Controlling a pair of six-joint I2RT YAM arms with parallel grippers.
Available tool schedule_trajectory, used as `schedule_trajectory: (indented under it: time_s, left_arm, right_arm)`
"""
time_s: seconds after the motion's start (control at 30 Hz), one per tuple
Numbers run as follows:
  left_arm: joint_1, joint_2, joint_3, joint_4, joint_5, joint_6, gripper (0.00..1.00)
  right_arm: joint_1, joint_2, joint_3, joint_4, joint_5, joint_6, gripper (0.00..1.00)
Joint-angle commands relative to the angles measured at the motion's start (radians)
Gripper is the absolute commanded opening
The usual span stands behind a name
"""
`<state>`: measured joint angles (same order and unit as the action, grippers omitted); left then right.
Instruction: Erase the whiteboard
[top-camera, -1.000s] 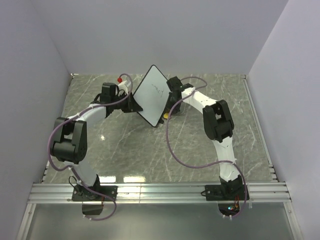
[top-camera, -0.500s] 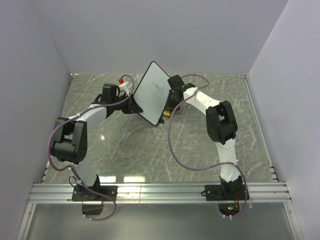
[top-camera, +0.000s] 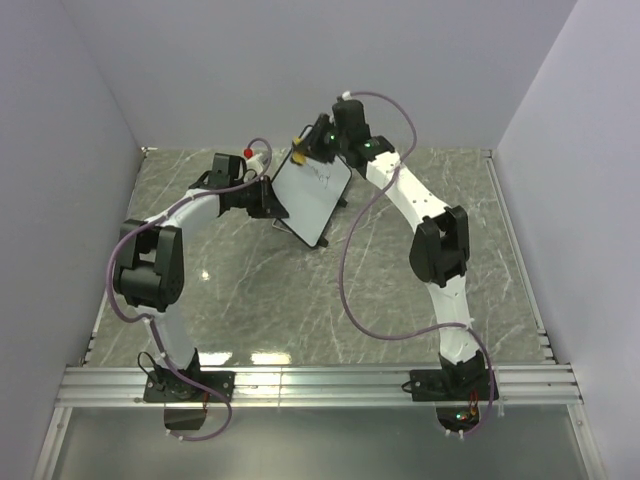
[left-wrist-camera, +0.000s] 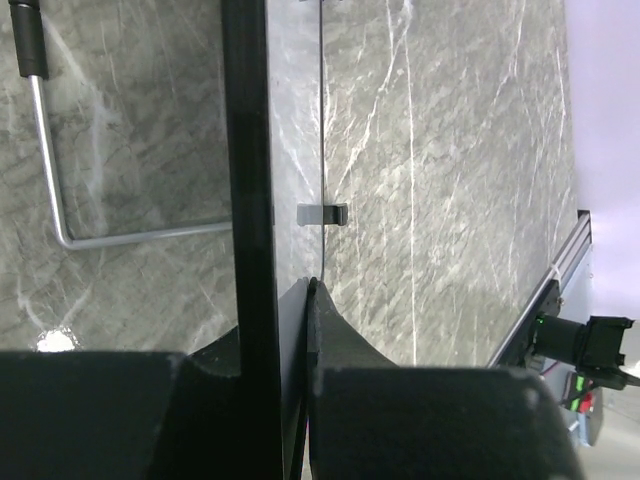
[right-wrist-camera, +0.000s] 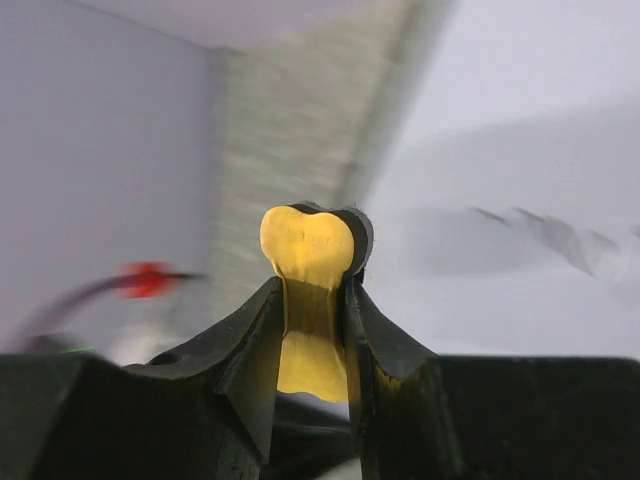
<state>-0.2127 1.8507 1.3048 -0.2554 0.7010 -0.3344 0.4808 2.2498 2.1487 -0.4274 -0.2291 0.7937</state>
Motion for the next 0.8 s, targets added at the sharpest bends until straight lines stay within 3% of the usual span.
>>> schedule_trajectory:
  time_s: [0.0, 0.2, 0.47, 0.77]
  left_arm:
    - [-0.047, 0.074, 0.002, -0.206, -0.066, 0.106, 0.0]
    - [-0.047, 0.07, -0.009, -0.234, -0.075, 0.118, 0.0]
    - [-0.048, 0.061, -0.012, -0.249, -0.061, 0.123, 0.0]
    - [-0.048, 0.064, -0.006, -0.266, -0.083, 0.133, 0.0]
  right_arm:
    - [0.002, 0.04, 0.103, 0.179, -0.079, 0.087, 0.0]
    - [-0.005, 0.139, 0.215, 0.136, -0.05, 0.118, 0.0]
    - [-0.018, 0.182, 0.129, 0.112, -0.021, 0.14, 0.0]
    - [-0.051, 0.234, 0.146, -0.08, 0.036, 0.157, 0.0]
